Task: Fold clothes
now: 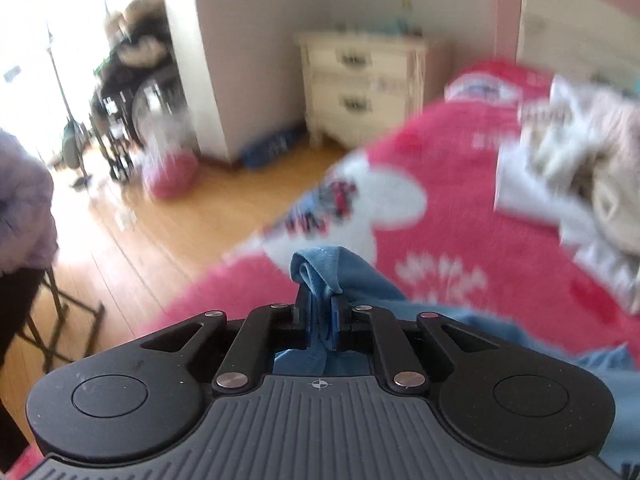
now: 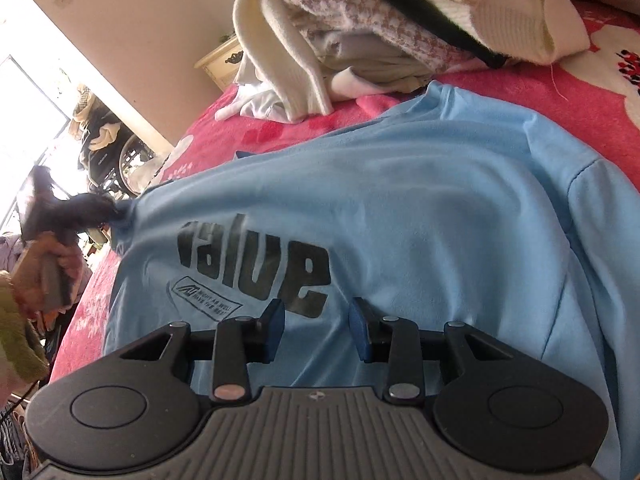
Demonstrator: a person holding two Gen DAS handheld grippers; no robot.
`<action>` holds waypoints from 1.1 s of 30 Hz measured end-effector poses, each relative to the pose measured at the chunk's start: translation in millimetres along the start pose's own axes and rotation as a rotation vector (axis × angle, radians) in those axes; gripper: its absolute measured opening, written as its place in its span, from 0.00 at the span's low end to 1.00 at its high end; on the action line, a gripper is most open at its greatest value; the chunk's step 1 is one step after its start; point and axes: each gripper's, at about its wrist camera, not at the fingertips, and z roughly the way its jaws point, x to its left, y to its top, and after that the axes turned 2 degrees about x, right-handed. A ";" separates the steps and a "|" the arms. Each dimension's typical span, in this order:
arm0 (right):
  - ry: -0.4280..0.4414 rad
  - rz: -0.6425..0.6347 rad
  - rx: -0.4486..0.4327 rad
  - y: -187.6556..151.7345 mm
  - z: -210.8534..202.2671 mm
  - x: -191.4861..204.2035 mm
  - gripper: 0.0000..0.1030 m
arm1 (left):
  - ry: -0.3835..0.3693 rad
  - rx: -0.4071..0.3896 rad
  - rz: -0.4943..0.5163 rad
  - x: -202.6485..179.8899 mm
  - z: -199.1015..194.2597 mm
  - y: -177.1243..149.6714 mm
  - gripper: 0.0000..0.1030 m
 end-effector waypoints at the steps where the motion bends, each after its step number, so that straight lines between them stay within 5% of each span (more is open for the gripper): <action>1: 0.001 0.000 -0.001 0.2 0.4 -0.2 0.37 | 0.019 0.037 -0.005 0.7 9.7 -3.6 0.12; 5: 0.007 0.002 0.002 1.0 1.8 -1.6 0.38 | -0.022 0.094 -0.147 24.5 22.6 -4.2 0.28; 9: 0.022 0.010 0.008 2.3 1.4 -4.1 0.40 | -0.138 0.144 -0.418 66.1 22.7 7.5 0.30; 13: 0.036 0.010 0.032 8.9 -5.5 -1.5 0.42 | -0.142 0.120 -0.582 89.3 7.2 18.4 0.32; 17: 0.092 -0.029 -0.056 32.4 -42.5 2.2 0.42 | -0.195 0.084 -0.408 55.8 -19.2 28.4 0.32; 22: -0.064 -0.149 -0.176 81.6 -59.1 -9.0 0.42 | -0.384 0.136 -0.054 -36.6 -38.1 30.2 0.38; 27: -0.178 -0.201 -0.108 124.6 -11.0 -37.7 0.42 | -0.521 0.143 0.242 -132.3 -34.3 4.7 0.39; 33: -0.186 -0.235 -0.012 142.2 31.5 -50.0 0.42 | -0.579 0.203 0.426 -171.7 -4.4 -25.0 0.39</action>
